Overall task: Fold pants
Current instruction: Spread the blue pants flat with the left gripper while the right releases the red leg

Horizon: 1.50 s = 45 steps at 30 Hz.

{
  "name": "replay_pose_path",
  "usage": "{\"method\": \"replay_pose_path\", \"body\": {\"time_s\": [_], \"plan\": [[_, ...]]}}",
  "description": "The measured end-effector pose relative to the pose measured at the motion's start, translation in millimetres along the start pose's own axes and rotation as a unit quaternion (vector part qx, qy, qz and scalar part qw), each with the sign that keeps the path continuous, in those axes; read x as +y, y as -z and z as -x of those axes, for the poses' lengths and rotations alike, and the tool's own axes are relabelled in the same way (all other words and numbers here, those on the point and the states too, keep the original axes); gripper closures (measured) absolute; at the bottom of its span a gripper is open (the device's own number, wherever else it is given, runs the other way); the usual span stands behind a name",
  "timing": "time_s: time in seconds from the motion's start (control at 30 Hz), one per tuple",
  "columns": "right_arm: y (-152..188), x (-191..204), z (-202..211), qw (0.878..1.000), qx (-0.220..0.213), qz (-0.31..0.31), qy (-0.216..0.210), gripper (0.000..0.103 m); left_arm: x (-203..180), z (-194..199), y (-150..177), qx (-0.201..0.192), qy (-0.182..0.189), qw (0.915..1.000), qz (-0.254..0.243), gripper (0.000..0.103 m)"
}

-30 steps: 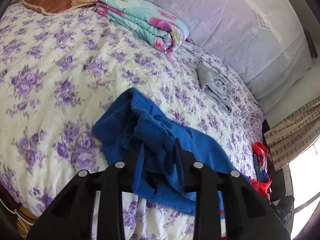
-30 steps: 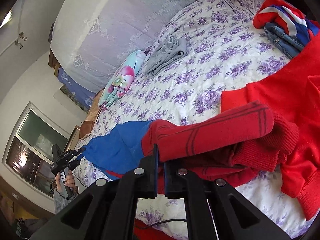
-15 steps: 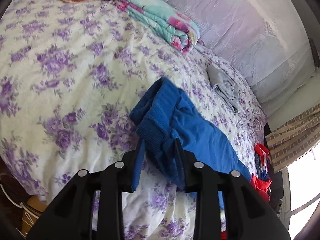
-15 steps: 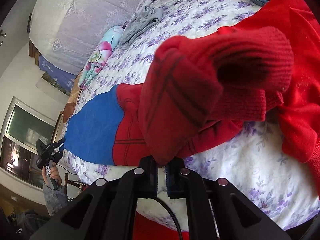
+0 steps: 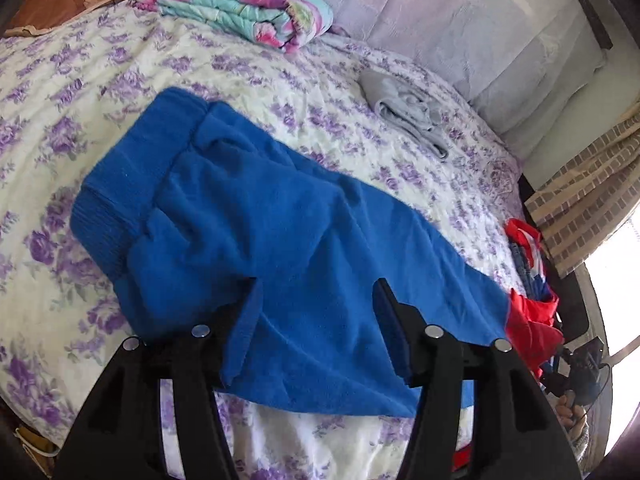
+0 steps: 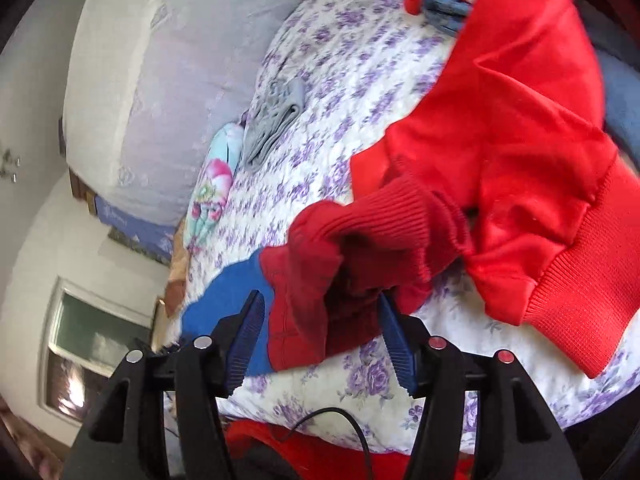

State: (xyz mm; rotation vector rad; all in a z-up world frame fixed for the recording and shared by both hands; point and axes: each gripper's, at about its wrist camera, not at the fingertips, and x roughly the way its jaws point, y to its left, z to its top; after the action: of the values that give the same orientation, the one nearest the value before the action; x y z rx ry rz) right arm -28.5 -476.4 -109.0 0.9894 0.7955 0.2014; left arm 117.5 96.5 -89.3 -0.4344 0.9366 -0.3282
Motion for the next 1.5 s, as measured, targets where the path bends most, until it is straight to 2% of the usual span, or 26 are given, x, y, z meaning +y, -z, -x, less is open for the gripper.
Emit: {"method": "replay_pose_path", "body": {"time_s": [0.07, 0.13, 0.3, 0.33, 0.37, 0.43, 0.57, 0.6, 0.67, 0.73, 0.77, 0.83, 0.9, 0.97, 1.0, 1.03, 1.07, 1.13, 1.17, 1.23, 1.3, 1.33, 1.37, 1.4, 1.5], "plan": [[-7, -12, -3, 0.998, 0.000, -0.049, -0.037, 0.043, 4, -9, 3, 0.004, -0.002, 1.0000, 0.004, 0.048], [-10, -12, -10, 0.996, -0.001, -0.069, -0.050, 0.043, 6, -9, 5, 0.001, 0.003, 1.0000, 0.000, 0.048], [-12, 11, -3, 0.999, -0.010, -0.012, -0.030, 0.043, 10, -8, 4, 0.004, 0.014, 0.9999, 0.006, 0.048], [-13, 13, 1, 0.999, -0.011, -0.012, -0.035, 0.041, 10, -8, 4, 0.003, 0.012, 0.9999, 0.004, 0.048], [-15, 12, 6, 0.999, -0.017, -0.018, -0.039, 0.034, 9, -8, 5, 0.002, 0.009, 1.0000, 0.001, 0.048], [-18, 7, 15, 0.998, -0.034, -0.029, -0.040, 0.031, 8, -8, 6, 0.001, 0.008, 1.0000, -0.002, 0.047], [-19, 4, 13, 0.998, -0.039, -0.025, -0.030, 0.030, 8, -8, 6, 0.001, 0.007, 1.0000, -0.002, 0.047], [-19, 5, 5, 0.999, -0.033, -0.017, -0.019, 0.035, 7, -8, 6, 0.000, 0.006, 1.0000, -0.003, 0.047], [-12, 5, -5, 0.999, -0.030, 0.013, 0.005, 0.085, 7, -8, 6, 0.001, 0.003, 1.0000, -0.005, 0.047], [-15, 20, -1, 0.994, -0.065, 0.070, 0.044, 0.094, 7, -8, 5, 0.001, 0.005, 1.0000, -0.002, 0.047], [-15, 37, 7, 0.988, -0.089, 0.115, 0.054, 0.095, 8, -7, 5, 0.003, 0.008, 1.0000, 0.001, 0.047], [-15, 66, 22, 0.976, -0.109, 0.184, 0.050, 0.095, 9, -8, 5, 0.004, 0.014, 0.9999, 0.006, 0.047], [-16, 72, 32, 0.971, -0.115, 0.198, 0.062, 0.095, 10, -8, 5, 0.003, 0.016, 0.9998, 0.007, 0.047], [-15, 54, 21, 0.969, -0.092, 0.195, 0.122, 0.093, 10, -9, 5, 0.002, 0.015, 0.9999, 0.004, 0.047], [-15, 37, 7, 0.968, -0.068, 0.187, 0.155, 0.091, 10, -9, 5, 0.001, 0.014, 0.9999, 0.002, 0.047], [-15, 18, -7, 0.965, -0.047, 0.174, 0.191, 0.075, 10, -9, 6, 0.001, 0.014, 0.9999, 0.001, 0.047], [-13, 3, -13, 0.965, -0.047, 0.165, 0.199, 0.073, 10, -9, 5, 0.002, 0.014, 0.9999, 0.000, 0.047], [-12, -3, -7, 0.969, -0.052, 0.162, 0.178, 0.070, 10, -8, 5, 0.004, 0.016, 0.9999, 0.001, 0.047], [-13, 0, 0, 0.971, -0.056, 0.156, 0.173, 0.057, 11, -8, 5, 0.006, 0.017, 0.9998, 0.002, 0.047], [-17, 6, 21, 0.965, -0.088, 0.157, 0.189, 0.043, 11, -8, 3, 0.007, 0.018, 0.9998, 0.005, 0.047], [-24, 9, 46, 0.958, -0.126, 0.154, 0.207, 0.043, 11, -8, 4, 0.005, 0.015, 0.9999, 0.004, 0.047], [-26, 11, 62, 0.951, -0.162, 0.143, 0.221, 0.046, 10, -8, 5, 0.004, 0.013, 0.9999, 0.003, 0.047], [-27, 16, 73, 0.947, -0.188, 0.142, 0.220, 0.058, 9, -6, 5, 0.002, 0.012, 0.9999, 0.003, 0.047], [-26, 24, 77, 0.947, -0.196, 0.153, 0.204, 0.062, 7, -3, 5, -0.002, 0.010, 0.9999, 0.006, 0.047], [-16, 58, 51, 0.945, -0.168, 0.223, 0.168, 0.071, 0, 9, 3, -0.023, 0.003, 0.9997, 0.001, 0.047]]}}
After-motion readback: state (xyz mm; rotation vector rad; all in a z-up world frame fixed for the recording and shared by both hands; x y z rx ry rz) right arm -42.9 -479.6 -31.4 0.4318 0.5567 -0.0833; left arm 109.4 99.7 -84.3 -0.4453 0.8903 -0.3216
